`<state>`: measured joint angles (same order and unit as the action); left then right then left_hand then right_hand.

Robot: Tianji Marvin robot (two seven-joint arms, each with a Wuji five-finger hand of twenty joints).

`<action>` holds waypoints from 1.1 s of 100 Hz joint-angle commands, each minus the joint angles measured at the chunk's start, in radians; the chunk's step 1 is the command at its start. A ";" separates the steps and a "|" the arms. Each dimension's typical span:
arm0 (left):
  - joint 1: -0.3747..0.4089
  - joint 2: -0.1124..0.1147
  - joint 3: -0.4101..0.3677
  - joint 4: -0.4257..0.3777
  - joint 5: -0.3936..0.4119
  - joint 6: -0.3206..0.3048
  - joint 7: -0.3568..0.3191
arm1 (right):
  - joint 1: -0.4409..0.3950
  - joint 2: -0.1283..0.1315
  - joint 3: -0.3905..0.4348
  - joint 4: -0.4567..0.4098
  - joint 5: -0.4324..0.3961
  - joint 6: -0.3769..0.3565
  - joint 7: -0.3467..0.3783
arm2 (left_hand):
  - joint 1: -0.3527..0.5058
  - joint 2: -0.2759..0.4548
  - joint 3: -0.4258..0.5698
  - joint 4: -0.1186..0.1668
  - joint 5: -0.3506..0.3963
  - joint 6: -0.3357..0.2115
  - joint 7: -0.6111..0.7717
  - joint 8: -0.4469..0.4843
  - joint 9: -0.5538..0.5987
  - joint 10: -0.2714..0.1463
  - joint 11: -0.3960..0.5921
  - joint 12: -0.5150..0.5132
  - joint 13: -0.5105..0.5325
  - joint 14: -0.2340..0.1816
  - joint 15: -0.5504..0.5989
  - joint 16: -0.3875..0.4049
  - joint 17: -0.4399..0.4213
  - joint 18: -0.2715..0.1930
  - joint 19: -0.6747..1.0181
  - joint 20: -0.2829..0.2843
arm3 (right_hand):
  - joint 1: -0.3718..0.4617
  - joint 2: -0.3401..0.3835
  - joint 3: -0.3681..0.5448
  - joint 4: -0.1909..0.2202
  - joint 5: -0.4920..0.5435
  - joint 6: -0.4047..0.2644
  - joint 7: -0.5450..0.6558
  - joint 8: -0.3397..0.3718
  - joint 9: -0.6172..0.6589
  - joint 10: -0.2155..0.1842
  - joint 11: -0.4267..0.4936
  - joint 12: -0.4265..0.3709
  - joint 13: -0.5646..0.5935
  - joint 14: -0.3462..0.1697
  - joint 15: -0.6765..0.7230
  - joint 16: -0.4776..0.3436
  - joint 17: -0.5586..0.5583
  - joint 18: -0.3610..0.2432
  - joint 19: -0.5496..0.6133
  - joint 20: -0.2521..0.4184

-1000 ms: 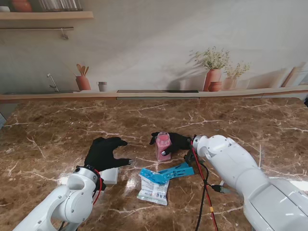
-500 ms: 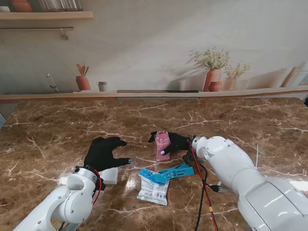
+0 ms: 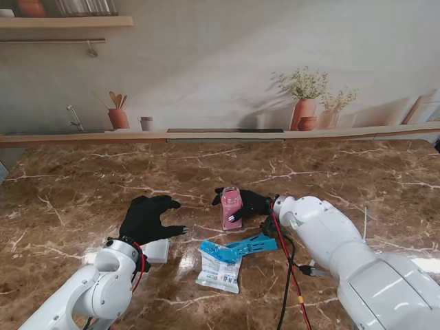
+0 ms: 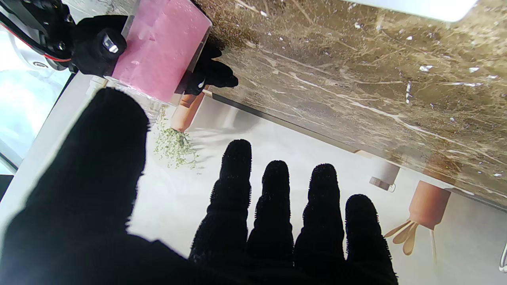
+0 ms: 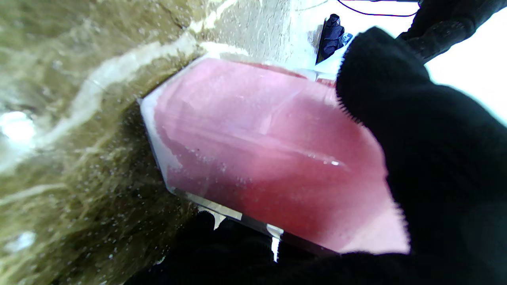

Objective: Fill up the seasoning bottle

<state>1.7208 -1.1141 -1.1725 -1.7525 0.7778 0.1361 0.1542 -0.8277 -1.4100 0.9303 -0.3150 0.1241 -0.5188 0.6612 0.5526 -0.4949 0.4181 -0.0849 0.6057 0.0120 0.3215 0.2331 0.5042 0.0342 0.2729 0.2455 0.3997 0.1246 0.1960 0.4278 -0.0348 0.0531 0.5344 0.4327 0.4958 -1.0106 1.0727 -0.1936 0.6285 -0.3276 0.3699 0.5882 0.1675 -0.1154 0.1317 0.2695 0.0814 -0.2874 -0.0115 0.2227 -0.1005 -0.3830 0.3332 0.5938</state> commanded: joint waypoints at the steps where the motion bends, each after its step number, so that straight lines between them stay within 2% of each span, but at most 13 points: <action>1: 0.007 -0.002 0.000 -0.003 0.003 0.003 -0.002 | -0.056 -0.010 -0.018 0.054 -0.023 0.036 0.029 | -0.006 0.028 0.008 0.016 0.013 0.000 0.007 0.004 0.005 0.000 -0.014 -0.011 -0.024 -0.039 -0.018 -0.012 -0.003 -0.039 -0.031 0.011 | 0.048 0.080 0.040 0.023 0.105 -0.060 0.075 0.031 -0.001 0.073 0.015 -0.008 -0.004 0.219 0.005 -0.007 0.048 0.309 0.071 -0.002; 5: 0.007 -0.001 -0.001 -0.004 0.005 0.004 -0.002 | -0.057 -0.010 -0.018 0.054 -0.023 0.039 0.029 | -0.007 0.029 0.008 0.016 0.012 0.000 0.006 0.004 0.004 0.000 -0.014 -0.011 -0.023 -0.038 -0.018 -0.012 -0.004 -0.037 -0.031 0.011 | 0.049 0.129 0.019 0.029 0.146 -0.071 0.120 0.051 0.002 0.062 0.030 -0.005 -0.003 0.213 0.006 -0.007 0.048 0.306 0.071 0.000; 8: 0.008 -0.001 -0.001 -0.004 0.006 0.005 -0.002 | -0.058 -0.010 -0.017 0.054 -0.023 0.042 0.029 | -0.007 0.029 0.007 0.016 0.013 -0.001 0.007 0.004 0.005 -0.001 -0.014 -0.011 -0.023 -0.039 -0.018 -0.012 -0.004 -0.037 -0.031 0.011 | 0.071 0.173 -0.028 -0.044 0.179 -0.093 0.168 0.037 0.005 0.049 0.046 -0.004 -0.002 0.205 0.006 -0.006 0.048 0.299 0.070 0.002; 9: 0.008 -0.001 -0.001 -0.004 0.006 0.005 -0.002 | -0.058 -0.010 -0.016 0.054 -0.023 0.043 0.030 | -0.006 0.028 0.007 0.016 0.013 -0.001 0.007 0.004 0.005 0.001 -0.014 -0.011 -0.023 -0.039 -0.018 -0.012 -0.004 -0.037 -0.031 0.011 | 0.077 0.182 -0.039 -0.059 0.178 -0.102 0.209 0.002 0.006 0.046 0.053 -0.007 -0.002 0.203 0.006 -0.006 0.048 0.298 0.070 0.004; 13: 0.008 -0.002 -0.001 -0.004 0.006 0.006 -0.002 | -0.058 -0.011 -0.014 0.054 -0.023 0.046 0.029 | -0.005 0.029 0.007 0.016 0.012 0.000 0.006 0.004 0.005 -0.001 -0.014 -0.011 -0.024 -0.038 -0.018 -0.012 -0.004 -0.037 -0.032 0.011 | 0.092 0.222 -0.073 -0.088 0.178 -0.140 0.343 -0.076 0.014 0.030 0.071 -0.011 -0.001 0.193 0.007 -0.002 0.050 0.290 0.070 0.008; 17: 0.008 -0.001 -0.001 -0.005 0.007 0.007 -0.003 | -0.059 -0.011 -0.011 0.054 -0.023 0.049 0.025 | -0.005 0.029 0.006 0.016 0.011 0.000 0.006 0.004 0.005 -0.001 -0.014 -0.011 -0.023 -0.038 -0.018 -0.012 -0.003 -0.037 -0.032 0.011 | 0.092 0.271 -0.079 -0.083 0.190 -0.161 0.444 -0.125 0.022 0.017 0.085 -0.012 0.001 0.185 0.008 0.000 0.052 0.284 0.074 0.012; 26: 0.007 -0.002 -0.001 -0.005 0.006 0.008 -0.002 | -0.058 -0.012 -0.001 0.054 -0.023 0.052 0.014 | -0.004 0.030 0.005 0.016 0.011 0.000 0.005 0.004 0.005 -0.001 -0.014 -0.011 -0.023 -0.038 -0.018 -0.012 -0.003 -0.037 -0.031 0.012 | 0.071 0.315 -0.020 -0.077 0.225 -0.163 0.486 -0.108 0.026 0.004 0.103 -0.011 0.003 0.170 0.010 0.006 0.055 0.272 0.083 0.021; 42: 0.005 -0.003 0.001 -0.004 0.004 0.010 0.002 | -0.055 -0.001 -0.008 0.030 -0.008 0.056 -0.003 | -0.004 0.032 0.005 0.016 0.010 0.000 0.006 0.004 0.005 -0.002 -0.014 -0.011 -0.022 -0.040 -0.018 -0.012 -0.002 -0.037 -0.028 0.015 | 0.081 0.390 -0.047 -0.085 0.245 -0.166 0.505 -0.064 0.031 -0.009 0.129 -0.015 0.006 0.159 0.015 0.017 0.053 0.260 0.088 0.032; 53: 0.004 -0.004 0.000 -0.004 0.002 0.008 0.006 | -0.073 0.036 -0.057 -0.055 0.042 0.084 -0.038 | -0.004 0.035 0.004 0.016 0.011 0.001 0.005 0.004 0.006 -0.005 -0.013 -0.011 -0.020 -0.041 -0.017 -0.012 -0.003 -0.037 -0.025 0.017 | 0.088 0.414 -0.060 -0.081 0.245 -0.164 0.503 -0.020 0.033 -0.012 0.135 -0.020 0.010 0.155 0.023 0.024 0.052 0.258 0.086 0.036; 63: 0.002 -0.004 -0.002 -0.004 0.002 0.006 0.009 | -0.104 0.093 -0.090 -0.184 0.076 0.130 -0.085 | -0.002 0.037 0.004 0.016 0.013 0.001 0.005 0.004 0.009 -0.004 -0.013 -0.010 -0.017 -0.040 -0.017 -0.012 -0.002 -0.038 -0.023 0.018 | 0.091 0.431 -0.068 -0.081 0.233 -0.152 0.497 0.005 0.031 -0.009 0.134 -0.023 0.010 0.151 0.023 0.024 0.051 0.257 0.084 0.039; 82: -0.002 -0.006 -0.002 -0.005 0.002 0.004 0.017 | -0.177 0.194 -0.043 -0.427 0.067 0.225 -0.145 | -0.001 0.041 0.003 0.016 0.014 0.002 0.005 0.003 0.010 -0.006 -0.013 -0.011 -0.016 -0.042 -0.016 -0.012 -0.002 -0.038 -0.020 0.019 | 0.089 0.488 -0.099 -0.079 0.195 -0.129 0.464 0.091 0.063 0.001 0.129 -0.024 0.018 0.144 0.051 0.034 0.051 0.251 0.084 0.051; 97: -0.009 -0.009 0.002 0.000 -0.001 0.004 0.030 | -0.250 0.240 0.040 -0.589 0.029 0.279 -0.188 | 0.002 0.042 0.001 0.016 0.017 0.004 0.004 0.003 0.013 -0.006 -0.014 -0.011 -0.013 -0.039 -0.016 -0.012 -0.001 -0.036 -0.015 0.019 | 0.072 0.573 -0.133 -0.066 0.142 -0.112 0.435 0.250 0.122 0.002 0.111 -0.013 0.048 0.132 0.090 0.035 0.058 0.246 0.082 0.068; 110: -0.014 -0.010 0.006 0.003 -0.005 0.003 0.036 | -0.315 0.255 0.104 -0.699 0.004 0.300 -0.250 | 0.003 0.044 -0.001 0.016 0.019 0.004 0.003 0.002 0.016 -0.006 -0.014 -0.011 -0.011 -0.041 -0.015 -0.013 -0.001 -0.034 -0.011 0.018 | 0.018 0.593 -0.110 -0.038 0.108 -0.084 0.420 0.372 0.194 0.008 0.097 0.008 0.098 0.139 0.117 0.040 0.086 0.253 0.103 0.087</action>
<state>1.7073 -1.1196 -1.1718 -1.7527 0.7753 0.1400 0.1848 -1.1269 -1.1605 1.0223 -0.9911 0.1165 -0.2228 0.4162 0.5539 -0.4750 0.4181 -0.0849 0.6057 0.0120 0.3215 0.2331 0.5045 0.0342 0.2729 0.2455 0.3997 0.1246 0.1960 0.4278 -0.0346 0.0529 0.5343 0.4443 0.5265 -0.9180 0.8681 -0.2263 0.6488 -0.3210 0.4943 0.8288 0.3262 -0.0981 0.2430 0.2673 0.1426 -0.1380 0.0952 0.2458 -0.0318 -0.1254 0.4105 0.6519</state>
